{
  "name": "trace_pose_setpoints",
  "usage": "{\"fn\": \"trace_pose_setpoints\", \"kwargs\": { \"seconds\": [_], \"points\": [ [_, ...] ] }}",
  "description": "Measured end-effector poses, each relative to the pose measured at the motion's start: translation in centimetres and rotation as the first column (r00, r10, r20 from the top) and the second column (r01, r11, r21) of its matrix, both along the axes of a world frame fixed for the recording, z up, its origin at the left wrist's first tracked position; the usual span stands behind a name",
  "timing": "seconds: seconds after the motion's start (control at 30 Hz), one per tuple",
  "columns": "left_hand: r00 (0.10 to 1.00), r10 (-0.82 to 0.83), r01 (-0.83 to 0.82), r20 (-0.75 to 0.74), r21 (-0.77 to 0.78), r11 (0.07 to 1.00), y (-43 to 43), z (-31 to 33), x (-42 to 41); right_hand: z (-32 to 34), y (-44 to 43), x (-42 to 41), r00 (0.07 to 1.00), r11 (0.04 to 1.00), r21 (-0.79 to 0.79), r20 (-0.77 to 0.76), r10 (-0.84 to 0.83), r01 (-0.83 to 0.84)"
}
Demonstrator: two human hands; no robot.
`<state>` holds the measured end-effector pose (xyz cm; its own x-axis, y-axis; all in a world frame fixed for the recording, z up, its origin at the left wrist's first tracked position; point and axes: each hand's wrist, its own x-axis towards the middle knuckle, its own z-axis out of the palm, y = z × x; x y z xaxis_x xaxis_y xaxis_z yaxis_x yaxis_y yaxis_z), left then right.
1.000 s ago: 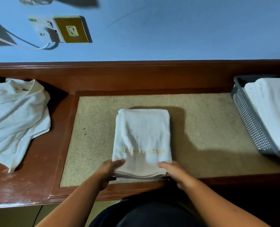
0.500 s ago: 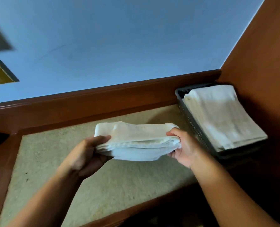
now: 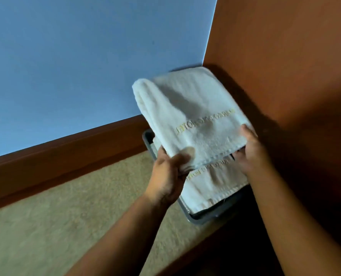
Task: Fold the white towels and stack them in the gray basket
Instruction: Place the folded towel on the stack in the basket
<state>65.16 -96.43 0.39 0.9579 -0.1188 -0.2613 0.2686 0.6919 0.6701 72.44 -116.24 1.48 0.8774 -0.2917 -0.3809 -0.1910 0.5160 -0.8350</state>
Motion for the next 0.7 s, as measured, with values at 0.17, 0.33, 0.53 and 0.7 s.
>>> {"fn": "trace_pose_setpoints", "kwargs": {
  "seconds": [0.17, 0.33, 0.53, 0.7],
  "points": [
    [0.926, -0.108, 0.2, -0.362, 0.229, 0.953, -4.5, -11.0, -1.0, -12.0, -4.8, -1.7, 0.938, 0.994, -0.096, -0.345, 0.019, -0.055],
    [0.934, -0.113, 0.168, -0.338, 0.138, 0.976, -4.1, -10.5, 1.1, -11.7, -6.0, -1.2, 0.959, 0.994, -0.101, -0.274, -0.072, 0.045],
    [0.872, -0.242, 0.394, -0.426, 0.315, 0.864, -5.1, -10.0, 1.0, -11.8, -7.1, -0.7, 0.946, 0.936, -0.342, -0.264, -0.185, 0.088],
    [0.893, 0.05, 0.2, -0.447, 0.494, 0.846, -3.6, -9.9, 2.8, -12.8, -6.9, -1.5, 0.891, 0.803, -0.596, -0.346, -0.294, 0.034]
  ]
}}
